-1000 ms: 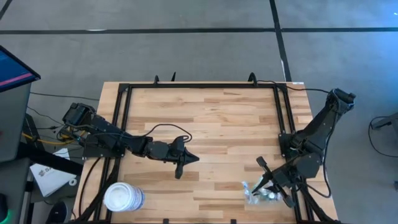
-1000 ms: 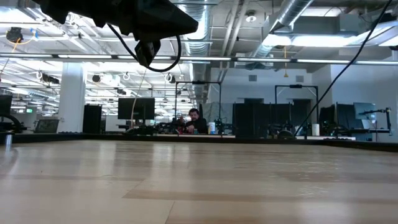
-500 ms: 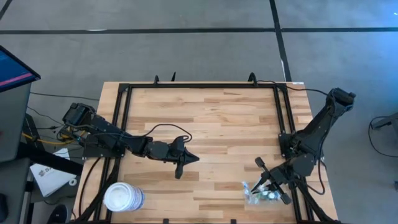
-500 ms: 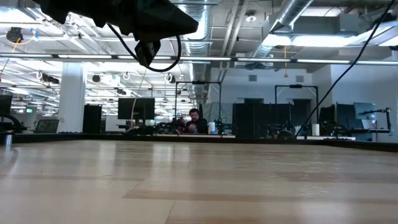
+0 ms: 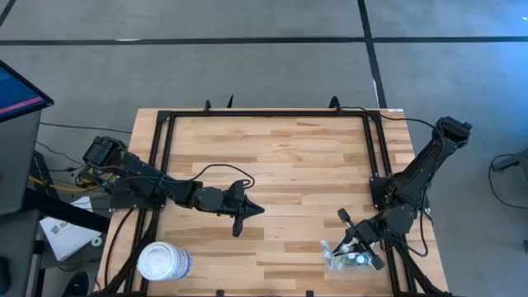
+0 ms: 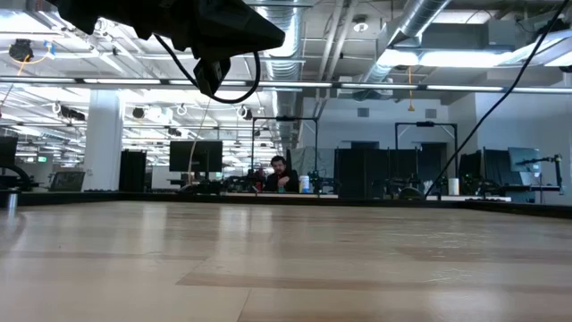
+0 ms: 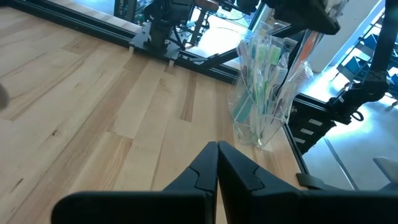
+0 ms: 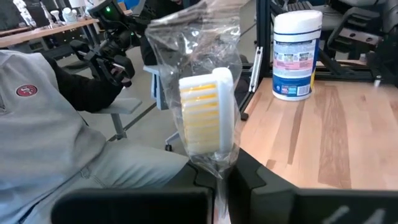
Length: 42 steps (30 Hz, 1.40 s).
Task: Pick & Place toothbrushing station
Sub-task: Put the orange toothbrush into the transparent organizer
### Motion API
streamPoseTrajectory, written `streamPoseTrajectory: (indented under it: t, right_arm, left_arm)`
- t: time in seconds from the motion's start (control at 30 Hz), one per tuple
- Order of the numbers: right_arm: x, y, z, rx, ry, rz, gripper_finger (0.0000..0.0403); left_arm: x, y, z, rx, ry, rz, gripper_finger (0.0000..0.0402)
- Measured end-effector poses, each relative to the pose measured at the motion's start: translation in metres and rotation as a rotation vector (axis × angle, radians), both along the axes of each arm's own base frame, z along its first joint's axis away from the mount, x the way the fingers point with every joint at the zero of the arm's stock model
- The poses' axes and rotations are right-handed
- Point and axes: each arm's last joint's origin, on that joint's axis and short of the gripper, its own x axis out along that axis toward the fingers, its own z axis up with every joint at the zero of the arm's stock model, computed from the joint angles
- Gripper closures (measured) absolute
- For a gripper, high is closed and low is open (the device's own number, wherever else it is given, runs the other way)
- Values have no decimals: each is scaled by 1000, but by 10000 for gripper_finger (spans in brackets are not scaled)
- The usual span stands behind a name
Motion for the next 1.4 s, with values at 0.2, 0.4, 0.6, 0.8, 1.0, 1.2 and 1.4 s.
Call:
streamPoseTrajectory:
  t: [0.2,0.4,0.6,0.8,1.0,1.2,1.4]
  right_arm:
    - [0,6,-7,-14,32,13,399]
    - [1,9,-12,-13,57,-9,397]
    - [3,12,-19,-22,86,-25,399]
    - [0,13,-21,-39,96,-53,398]
    - [-4,14,-23,-46,107,-90,398]
    - [-4,19,-27,-59,115,-81,400]
    - [0,22,-33,-74,119,-85,399]
  left_arm:
    - [0,0,0,0,1,0,400]
    - [0,0,0,0,1,-1,400]
    - [0,0,0,0,1,-1,400]
    - [0,0,0,0,1,-1,400]
    - [0,0,0,0,1,-1,400]
    - [0,0,0,0,1,-1,400]
    - [0,0,0,-1,0,-1,400]
